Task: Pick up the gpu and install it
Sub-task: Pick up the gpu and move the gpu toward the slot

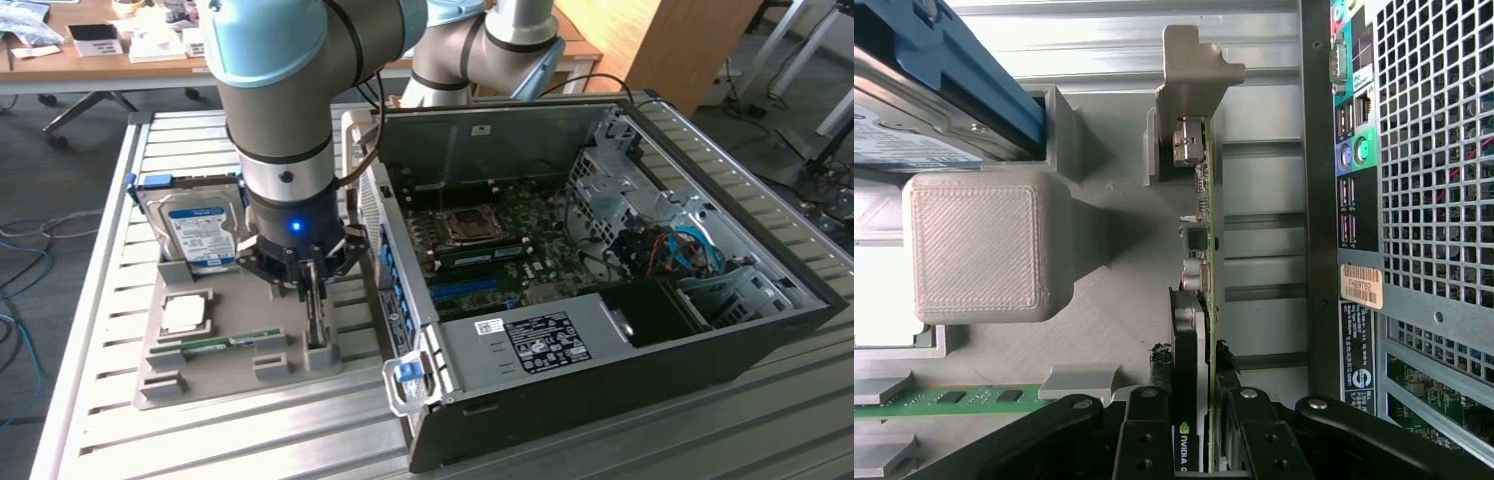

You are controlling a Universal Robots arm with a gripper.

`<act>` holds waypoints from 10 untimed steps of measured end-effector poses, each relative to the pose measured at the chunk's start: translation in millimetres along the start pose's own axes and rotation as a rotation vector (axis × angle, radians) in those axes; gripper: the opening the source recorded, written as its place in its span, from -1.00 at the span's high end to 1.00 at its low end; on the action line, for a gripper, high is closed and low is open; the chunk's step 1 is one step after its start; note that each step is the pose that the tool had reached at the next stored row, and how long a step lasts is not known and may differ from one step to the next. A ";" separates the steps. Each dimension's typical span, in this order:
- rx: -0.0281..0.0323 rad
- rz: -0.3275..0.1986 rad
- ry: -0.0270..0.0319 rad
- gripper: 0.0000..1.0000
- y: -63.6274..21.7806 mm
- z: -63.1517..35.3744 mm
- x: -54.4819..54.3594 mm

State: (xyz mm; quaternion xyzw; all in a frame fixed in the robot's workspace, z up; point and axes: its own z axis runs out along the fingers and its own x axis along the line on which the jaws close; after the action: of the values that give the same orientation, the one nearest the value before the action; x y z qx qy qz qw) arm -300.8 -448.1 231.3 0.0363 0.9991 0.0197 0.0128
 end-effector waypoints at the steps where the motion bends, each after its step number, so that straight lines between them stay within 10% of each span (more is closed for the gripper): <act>1: -0.0001 -0.005 0.0002 0.47 0.0 0.0 0.0; 10: -0.0009 -0.041 0.0017 0.47 0.0 0.0 0.0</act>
State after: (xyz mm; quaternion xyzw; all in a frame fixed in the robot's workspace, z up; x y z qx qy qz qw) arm -300.9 -448.1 231.3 0.0156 0.9996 0.0200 0.0124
